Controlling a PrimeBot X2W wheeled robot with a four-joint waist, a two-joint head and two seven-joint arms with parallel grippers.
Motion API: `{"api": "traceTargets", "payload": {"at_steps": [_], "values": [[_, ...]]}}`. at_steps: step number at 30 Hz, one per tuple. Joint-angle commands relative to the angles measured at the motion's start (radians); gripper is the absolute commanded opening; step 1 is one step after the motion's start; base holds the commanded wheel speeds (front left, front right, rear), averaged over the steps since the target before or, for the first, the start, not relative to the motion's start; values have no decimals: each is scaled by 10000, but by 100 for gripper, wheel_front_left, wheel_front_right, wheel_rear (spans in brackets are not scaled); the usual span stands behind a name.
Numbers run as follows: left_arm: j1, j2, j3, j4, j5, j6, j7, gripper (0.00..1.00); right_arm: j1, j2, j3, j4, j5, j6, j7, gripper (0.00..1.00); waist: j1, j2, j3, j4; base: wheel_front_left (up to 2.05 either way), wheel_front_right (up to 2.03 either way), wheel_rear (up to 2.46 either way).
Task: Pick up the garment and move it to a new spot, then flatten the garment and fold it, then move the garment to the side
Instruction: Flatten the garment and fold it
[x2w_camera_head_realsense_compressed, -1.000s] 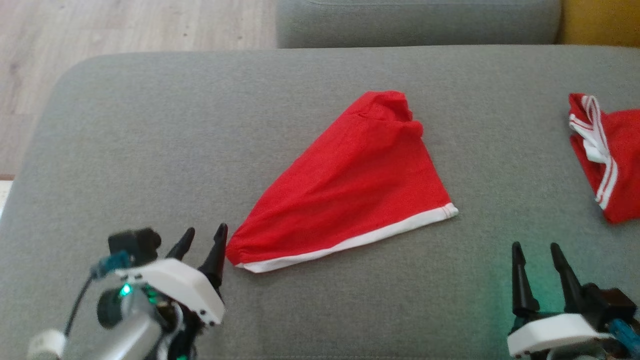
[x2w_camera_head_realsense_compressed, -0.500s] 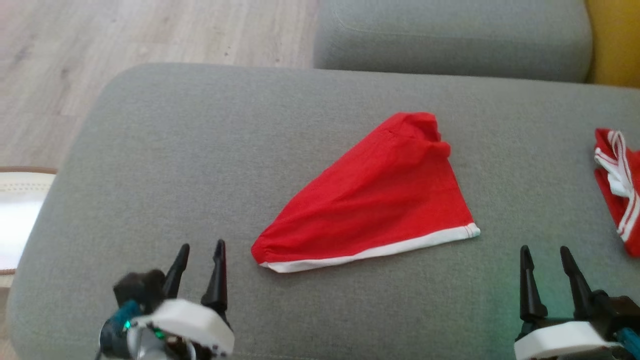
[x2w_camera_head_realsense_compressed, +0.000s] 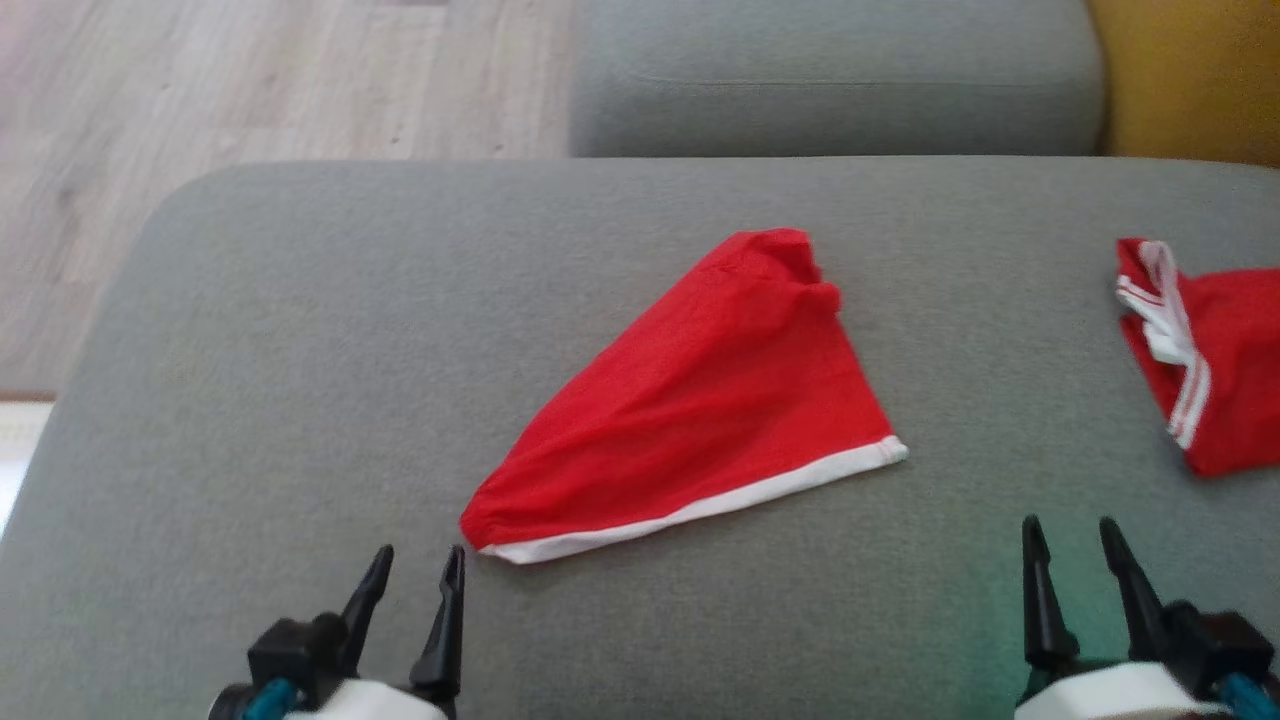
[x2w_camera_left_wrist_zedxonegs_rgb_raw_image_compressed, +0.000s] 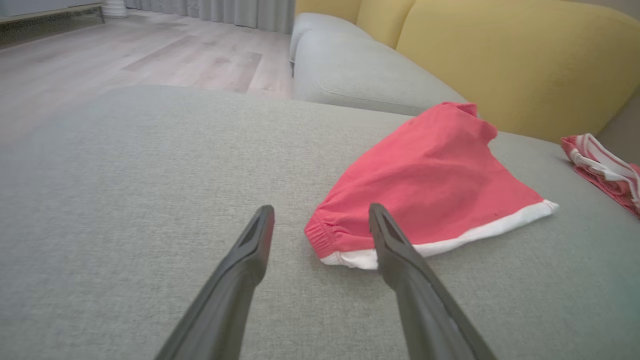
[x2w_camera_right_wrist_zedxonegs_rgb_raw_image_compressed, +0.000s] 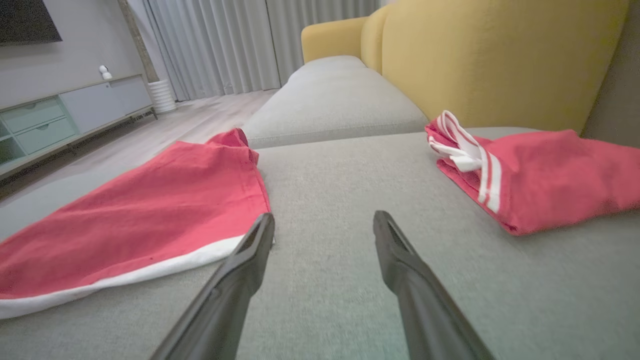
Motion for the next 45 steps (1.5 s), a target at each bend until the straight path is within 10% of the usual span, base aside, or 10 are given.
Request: {"api": "traceTargets", "payload": {"at_steps": [1, 26, 45], "values": [[-247, -93, 494, -164, 172, -163, -123, 100, -37, -89, 242, -233, 48, -7, -111, 100, 0, -1, -90, -177, 0, 0, 0], [-359, -999, 1557, 1029, 1602, -1617, -124, 100, -779, -89, 670, 231, 224, -7, -57, 100, 0, -1, 117, -94, 0, 0, 0], [-3338, -1052, 502, 3859, 1301, -1777, 1091, 100, -4513, -382, 1822, 2263, -595, -7, 4797, 100, 0, -1, 1646, 197, 0, 0, 0]]}}
